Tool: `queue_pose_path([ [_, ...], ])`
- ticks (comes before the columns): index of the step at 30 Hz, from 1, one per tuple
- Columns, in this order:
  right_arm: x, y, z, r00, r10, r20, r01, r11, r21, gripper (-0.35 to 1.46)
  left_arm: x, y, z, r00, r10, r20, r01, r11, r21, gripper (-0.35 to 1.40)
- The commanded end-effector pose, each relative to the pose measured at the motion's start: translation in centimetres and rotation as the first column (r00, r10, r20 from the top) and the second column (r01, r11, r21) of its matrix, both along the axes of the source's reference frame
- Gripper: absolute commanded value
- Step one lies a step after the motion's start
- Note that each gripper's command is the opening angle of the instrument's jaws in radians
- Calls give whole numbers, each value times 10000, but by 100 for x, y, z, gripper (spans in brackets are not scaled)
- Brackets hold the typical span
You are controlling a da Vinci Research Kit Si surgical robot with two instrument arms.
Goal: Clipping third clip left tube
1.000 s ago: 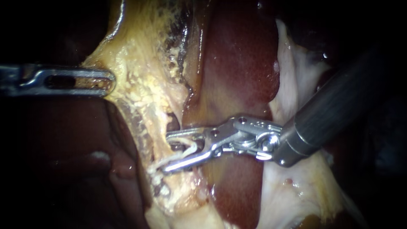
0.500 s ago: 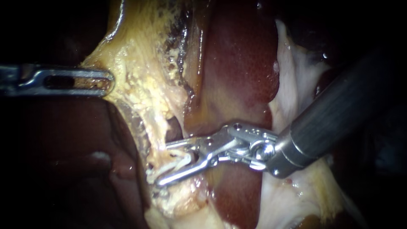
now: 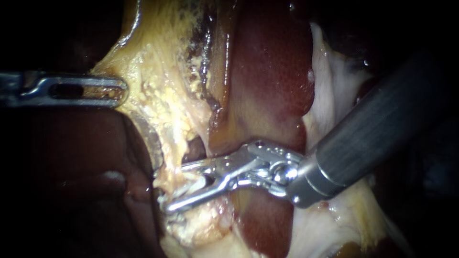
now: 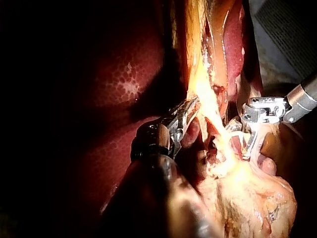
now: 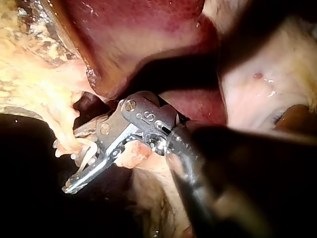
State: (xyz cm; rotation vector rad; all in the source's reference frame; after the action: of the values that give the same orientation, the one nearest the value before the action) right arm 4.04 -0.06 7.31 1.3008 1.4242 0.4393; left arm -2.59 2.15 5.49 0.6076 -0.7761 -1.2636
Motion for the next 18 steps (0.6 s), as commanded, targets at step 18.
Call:
queue_pose_path([
  [18, 35, 11, 6, 9982, 596, 75, -600, 9940, 914, 56, -3, -1, 0, 10000, -22, -14, 22, 10000, -3, -35],
])
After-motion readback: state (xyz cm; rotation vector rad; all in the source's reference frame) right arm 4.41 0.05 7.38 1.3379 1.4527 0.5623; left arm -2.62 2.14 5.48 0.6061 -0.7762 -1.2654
